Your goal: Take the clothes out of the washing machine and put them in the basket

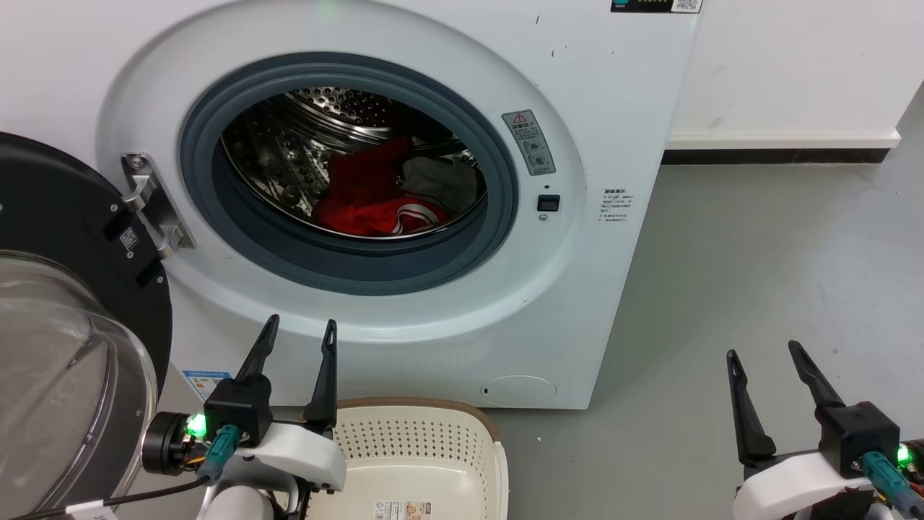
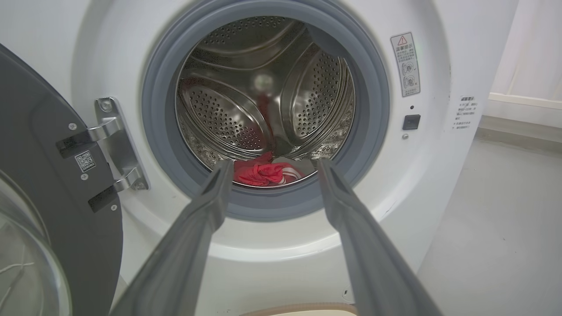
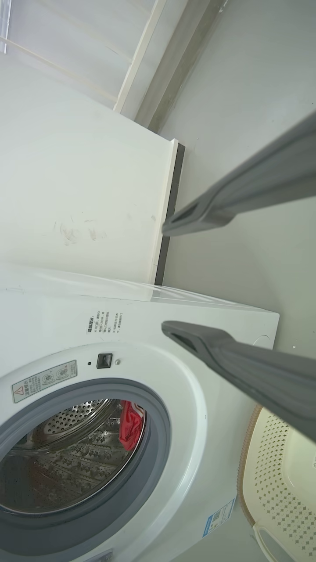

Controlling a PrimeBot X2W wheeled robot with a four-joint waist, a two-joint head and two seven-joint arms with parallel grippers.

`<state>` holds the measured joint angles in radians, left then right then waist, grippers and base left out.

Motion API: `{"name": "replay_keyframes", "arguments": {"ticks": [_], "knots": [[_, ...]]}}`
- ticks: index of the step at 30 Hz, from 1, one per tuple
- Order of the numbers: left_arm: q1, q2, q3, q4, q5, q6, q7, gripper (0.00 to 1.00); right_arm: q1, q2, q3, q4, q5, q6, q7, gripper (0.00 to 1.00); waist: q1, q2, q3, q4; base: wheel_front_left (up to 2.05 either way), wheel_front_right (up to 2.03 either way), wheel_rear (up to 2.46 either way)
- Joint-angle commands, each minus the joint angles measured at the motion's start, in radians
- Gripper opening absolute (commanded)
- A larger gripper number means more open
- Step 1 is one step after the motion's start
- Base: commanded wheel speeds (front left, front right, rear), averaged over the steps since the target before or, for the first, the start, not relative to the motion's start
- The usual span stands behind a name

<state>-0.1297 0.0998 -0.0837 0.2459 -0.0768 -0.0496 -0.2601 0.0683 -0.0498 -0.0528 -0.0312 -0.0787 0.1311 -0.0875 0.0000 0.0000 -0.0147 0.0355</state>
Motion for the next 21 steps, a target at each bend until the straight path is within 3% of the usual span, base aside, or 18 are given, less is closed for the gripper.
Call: {"name": "replay_keyframes", "arguments": {"ticks": [1, 21], "knots": [[-0.013, -0.002, 0.005, 0.004, 0.003, -0.001, -0.007, 1.0, 0.006, -0.001, -0.002, 0.001, -0.004, -0.001, -0.008, 1.0, 0.0, 0.0, 0.001, 0.0, 0.0, 0.0, 0.0], [-0.059, -0.001, 0.026, 0.08, -0.019, -0.004, -0.006, 1.0, -0.015, -0.001, 0.012, -0.002, 0.012, -0.001, -0.007, 1.0, 0.0, 0.0, 0.028, -0.022, 0.0, 0.0, 0.0]]}}
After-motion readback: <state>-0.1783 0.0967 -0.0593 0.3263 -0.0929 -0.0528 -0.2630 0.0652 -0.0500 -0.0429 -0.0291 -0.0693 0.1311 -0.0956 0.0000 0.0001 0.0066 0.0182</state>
